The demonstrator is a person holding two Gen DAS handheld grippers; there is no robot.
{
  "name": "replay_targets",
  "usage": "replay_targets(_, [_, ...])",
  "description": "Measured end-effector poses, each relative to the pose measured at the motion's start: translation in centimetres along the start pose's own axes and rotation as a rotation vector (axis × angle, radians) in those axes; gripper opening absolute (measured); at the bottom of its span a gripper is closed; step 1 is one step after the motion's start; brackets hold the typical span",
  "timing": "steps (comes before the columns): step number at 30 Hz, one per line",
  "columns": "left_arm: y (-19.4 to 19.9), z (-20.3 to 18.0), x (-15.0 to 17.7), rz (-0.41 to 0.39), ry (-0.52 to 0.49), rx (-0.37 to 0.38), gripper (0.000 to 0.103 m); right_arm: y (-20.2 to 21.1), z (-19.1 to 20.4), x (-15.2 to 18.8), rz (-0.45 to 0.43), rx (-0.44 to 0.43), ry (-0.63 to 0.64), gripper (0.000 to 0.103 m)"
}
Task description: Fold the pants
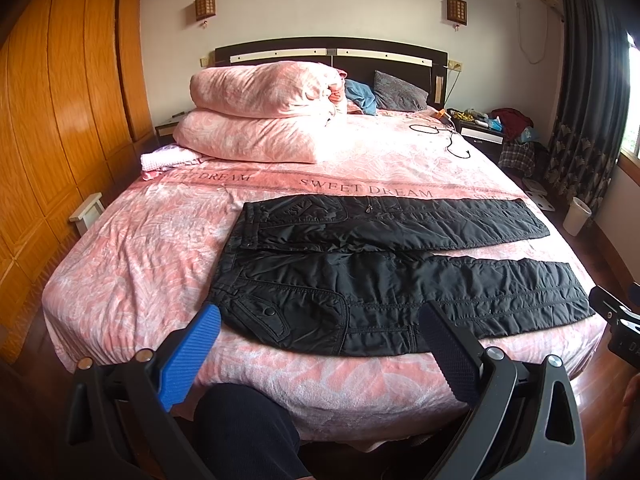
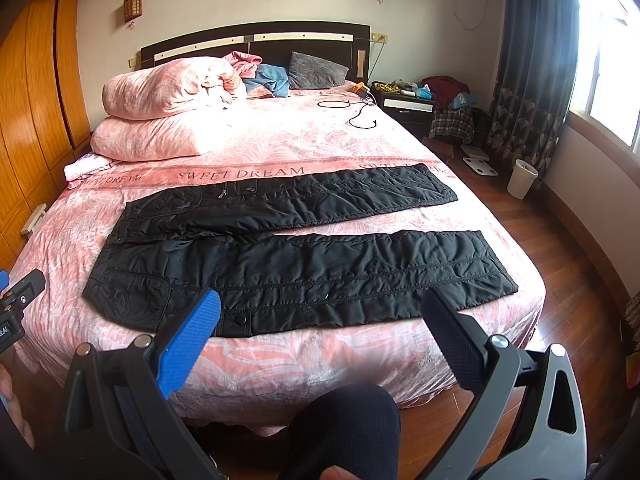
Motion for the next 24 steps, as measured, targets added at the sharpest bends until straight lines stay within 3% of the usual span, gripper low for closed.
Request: replay_targets(24, [0.56,-0.58,-0.54,0.005,-0.004,-0.001,0.099,-0.19,-0.64,-0.2,0.0,0.004,-0.003,0.101])
Point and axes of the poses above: each gripper's, at about its wrist camera, not at the fingertips, and y roughly against the way its jaws point, z to its left, x to its underside, the point moved 5 cm from there along -y, roughly the way its jaws point, and after that the axes turned 3 degrees about -z, right-handed, at the moved point
